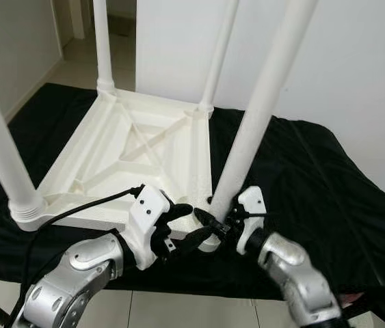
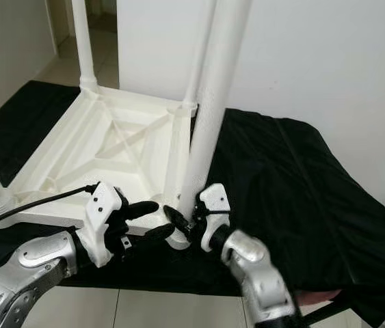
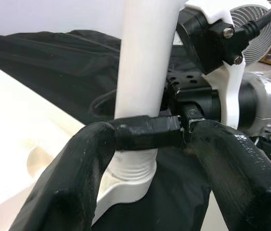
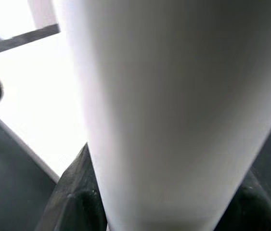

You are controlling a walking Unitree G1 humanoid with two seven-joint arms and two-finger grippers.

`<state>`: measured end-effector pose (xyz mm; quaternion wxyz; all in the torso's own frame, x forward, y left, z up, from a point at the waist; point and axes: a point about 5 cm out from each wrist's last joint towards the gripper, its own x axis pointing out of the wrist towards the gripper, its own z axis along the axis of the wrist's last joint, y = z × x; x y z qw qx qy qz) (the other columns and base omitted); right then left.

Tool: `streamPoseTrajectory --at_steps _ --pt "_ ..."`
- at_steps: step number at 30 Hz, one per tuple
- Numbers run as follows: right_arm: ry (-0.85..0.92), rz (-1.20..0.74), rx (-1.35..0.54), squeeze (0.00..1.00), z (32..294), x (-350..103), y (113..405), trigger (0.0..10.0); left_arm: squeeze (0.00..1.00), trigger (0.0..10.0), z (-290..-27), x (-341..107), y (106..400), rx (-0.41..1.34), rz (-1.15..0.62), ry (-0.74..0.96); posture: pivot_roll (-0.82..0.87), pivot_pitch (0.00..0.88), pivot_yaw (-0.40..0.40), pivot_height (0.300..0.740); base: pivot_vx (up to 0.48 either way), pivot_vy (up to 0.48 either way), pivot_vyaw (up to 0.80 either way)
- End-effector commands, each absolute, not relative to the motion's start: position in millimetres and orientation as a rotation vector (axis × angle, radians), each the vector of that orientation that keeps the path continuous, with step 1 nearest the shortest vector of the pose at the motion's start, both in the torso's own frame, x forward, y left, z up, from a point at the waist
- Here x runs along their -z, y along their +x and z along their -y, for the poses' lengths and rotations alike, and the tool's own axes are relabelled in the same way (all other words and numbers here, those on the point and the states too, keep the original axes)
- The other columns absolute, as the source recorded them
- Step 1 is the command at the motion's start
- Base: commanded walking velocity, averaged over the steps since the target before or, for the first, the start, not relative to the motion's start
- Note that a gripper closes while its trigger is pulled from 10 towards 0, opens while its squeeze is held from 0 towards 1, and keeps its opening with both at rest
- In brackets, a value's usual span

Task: Building children table

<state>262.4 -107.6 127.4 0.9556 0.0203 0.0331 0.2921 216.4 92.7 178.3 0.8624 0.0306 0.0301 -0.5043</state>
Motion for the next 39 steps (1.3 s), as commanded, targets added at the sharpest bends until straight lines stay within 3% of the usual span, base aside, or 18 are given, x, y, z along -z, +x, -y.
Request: streamPoseTrajectory --at_steps 1,6,11,12,13,14,21,22,34,35,39 --pt "0.024 -0.154 -0.433 0.00 127 -114 263 0.0 0.00 10.0 -92 -179 217 0.996 -0.058 0.070 0.04 0.000 -0.145 0.740 0.000 0.000 0.00" --pt "0.073 -0.144 -0.131 0.00 130 -112 265 0.0 0.00 10.0 -92 -180 217 1.004 -0.060 0.079 0.03 0.000 -0.129 0.740 0.000 0.000 0.00" --pt "0.061 -0.137 -0.079 0.00 126 -115 267 0.0 0.00 10.0 -92 -180 218 1.011 -0.059 0.085 0.03 0.000 -0.126 0.740 0.000 0.000 0.00" --pt "0.036 -0.132 -0.082 0.00 124 -117 268 3.2 0.00 10.0 -92 -180 218 1.010 -0.054 0.091 0.03 0.000 -0.126 0.740 0.000 0.000 0.00" --pt "0.018 -0.128 -0.084 0.00 124 -117 268 3.2 0.00 10.0 -92 -180 219 1.009 -0.050 0.095 0.03 0.000 -0.126 0.740 0.000 0.000 0.00" --pt "0.007 -0.124 -0.092 0.00 124 -118 268 10.0 0.00 10.0 -91 -181 219 1.008 -0.047 0.097 0.03 0.000 -0.126 0.740 0.000 0.000 0.00" --pt "0.013 -0.091 -0.173 0.00 129 -120 267 10.0 0.00 10.0 -90 -183 221 0.998 -0.028 0.101 0.02 0.000 -0.127 0.740 0.000 0.000 0.00" --pt "0.023 -0.083 -0.205 1.00 132 -120 267 10.0 0.00 10.0 -90 -183 222 0.993 -0.028 0.101 0.02 0.000 -0.125 0.740 0.000 0.000 0.00" --pt "-0.034 0.002 -0.483 1.00 150 -131 272 10.0 0.00 10.0 -88 -177 220 1.012 -0.035 0.140 0.02 0.000 -0.124 0.740 0.000 0.000 0.00" --pt "-0.030 0.004 -0.544 0.00 152 -133 272 10.0 0.00 10.0 -88 -177 220 1.012 -0.036 0.139 0.03 0.000 -0.124 0.740 0.000 0.000 0.00" --pt "-0.052 0.016 -0.672 0.00 157 -137 272 10.0 0.00 10.0 -87 -177 219 1.022 -0.047 0.124 0.03 0.000 -0.124 0.740 0.000 0.000 0.00"
